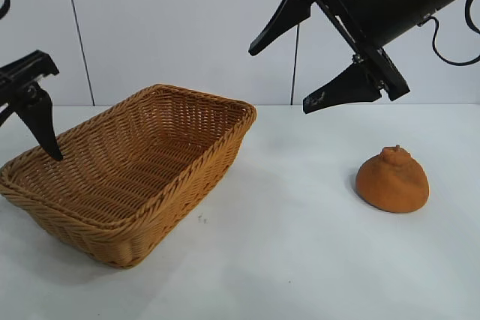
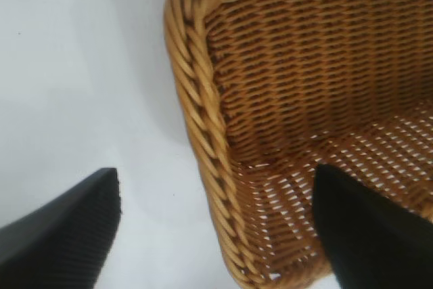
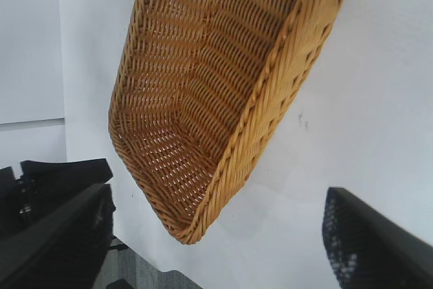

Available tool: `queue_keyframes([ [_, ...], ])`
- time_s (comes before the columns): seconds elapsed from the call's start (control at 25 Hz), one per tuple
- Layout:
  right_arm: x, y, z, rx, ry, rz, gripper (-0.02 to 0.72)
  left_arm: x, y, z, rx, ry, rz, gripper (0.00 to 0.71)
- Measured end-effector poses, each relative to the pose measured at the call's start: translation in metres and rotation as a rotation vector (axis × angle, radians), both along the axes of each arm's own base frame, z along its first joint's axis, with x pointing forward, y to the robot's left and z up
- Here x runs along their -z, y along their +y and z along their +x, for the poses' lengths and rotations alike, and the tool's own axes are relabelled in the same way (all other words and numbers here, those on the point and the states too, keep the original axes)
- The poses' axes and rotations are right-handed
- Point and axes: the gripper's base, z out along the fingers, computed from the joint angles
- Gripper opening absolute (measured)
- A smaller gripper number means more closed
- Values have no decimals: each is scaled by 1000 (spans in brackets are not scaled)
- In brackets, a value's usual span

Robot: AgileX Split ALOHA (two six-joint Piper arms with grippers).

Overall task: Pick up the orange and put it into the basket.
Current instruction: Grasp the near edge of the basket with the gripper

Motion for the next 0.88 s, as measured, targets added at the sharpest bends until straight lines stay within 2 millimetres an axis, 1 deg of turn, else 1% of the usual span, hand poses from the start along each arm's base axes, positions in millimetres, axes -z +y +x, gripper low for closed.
queue_keyframes([
  [0.04, 0, 0, 0, 0, 0, 0, 580, 5, -1, 3, -3, 4, 3, 557],
  [0.08, 0, 0, 0, 0, 0, 0, 580, 5, -1, 3, -3, 4, 3, 557],
  [0.2, 0, 0, 0, 1, -1, 0, 580, 19, -3, 12, -23, -6, -1, 557],
  [0.28, 0, 0, 0, 0, -1, 0, 580, 33, -4, 18, -32, 3, 5, 557],
  [0.32, 0, 0, 0, 0, -1, 0, 580, 46, -5, 22, -41, 18, 13, 557],
  [0.36, 0, 0, 0, 0, -1, 0, 580, 54, -5, 24, -45, 33, 18, 557],
  [0.4, 0, 0, 0, 0, -1, 0, 580, 61, -6, 25, -47, 45, 24, 557],
  [0.44, 0, 0, 0, 0, -1, 0, 580, 61, -6, 25, -47, 45, 24, 557],
  [0.48, 0, 0, 0, 0, -1, 0, 580, 71, -6, 27, -51, 64, 32, 557],
  [0.6, 0, 0, 0, 0, 0, 0, 580, 78, -6, 28, -55, 73, 36, 549],
  [0.64, 0, 0, 0, 0, 0, 0, 580, 78, -6, 28, -55, 71, 35, 524],
  [0.68, 0, 0, 0, 0, 0, 0, 580, 78, -6, 28, -57, 69, 34, 484],
  [0.72, 0, 0, 0, 0, 0, 0, 580, 77, -6, 29, -57, 68, 33, 415],
  [0.84, 0, 0, 0, 0, 0, 0, 580, 77, -6, 28, -63, 76, 30, 152],
  [0.88, 0, 0, 0, 0, 0, 0, 580, 76, -7, 28, -81, 84, 20, 104],
])
